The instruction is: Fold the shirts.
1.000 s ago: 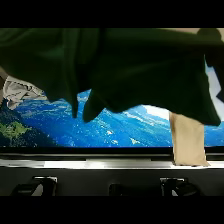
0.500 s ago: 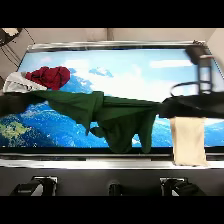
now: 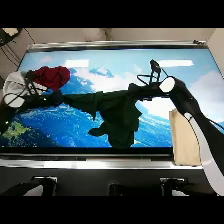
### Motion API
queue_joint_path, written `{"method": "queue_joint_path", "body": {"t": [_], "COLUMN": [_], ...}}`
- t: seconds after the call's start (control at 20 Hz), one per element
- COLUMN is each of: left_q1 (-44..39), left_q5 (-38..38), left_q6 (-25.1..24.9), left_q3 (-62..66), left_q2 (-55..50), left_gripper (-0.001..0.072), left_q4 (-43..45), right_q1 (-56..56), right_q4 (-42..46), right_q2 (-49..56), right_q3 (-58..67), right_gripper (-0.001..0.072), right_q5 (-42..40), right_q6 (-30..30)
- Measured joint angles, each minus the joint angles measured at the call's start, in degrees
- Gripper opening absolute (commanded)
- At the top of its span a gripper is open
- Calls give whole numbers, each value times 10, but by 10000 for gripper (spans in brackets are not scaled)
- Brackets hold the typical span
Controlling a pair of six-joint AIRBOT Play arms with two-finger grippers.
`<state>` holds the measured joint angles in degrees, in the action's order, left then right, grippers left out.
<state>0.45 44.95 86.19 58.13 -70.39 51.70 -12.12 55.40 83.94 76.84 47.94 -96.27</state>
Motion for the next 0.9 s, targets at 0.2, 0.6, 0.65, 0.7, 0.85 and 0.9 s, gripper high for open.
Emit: {"method": "queue_joint_path", "body": {"t": [0.2, 0.6, 0.65, 0.7, 0.85, 0.9], "left_q1": [28, 126, 139, 153, 184, 188], "left_q5": [8, 122, 134, 149, 206, 229], "left_q6": [-33, -95, -104, -111, -127, -130], "left_q3": [4, 8, 9, 11, 8, 4], "left_q2": [-35, -45, -45, -45, -45, -45], "left_gripper": [30, 580, 580, 580, 580, 580], "left_q4": [-28, -40, -39, -34, -4, 2], "right_q1": [68, 214, 205, 193, 146, 129], "right_q4": [-51, 17, 21, 21, 17, 14], "right_q2": [7, -23, -29, -33, -41, -42], "right_q3": [29, -81, -122, -158, -242, -257], "right_gripper": [685, 692, 695, 697, 697, 697], "right_q5": [79, 389, 391, 389, 361, 347], "right_q6": [54, 109, 113, 118, 128, 130]}}
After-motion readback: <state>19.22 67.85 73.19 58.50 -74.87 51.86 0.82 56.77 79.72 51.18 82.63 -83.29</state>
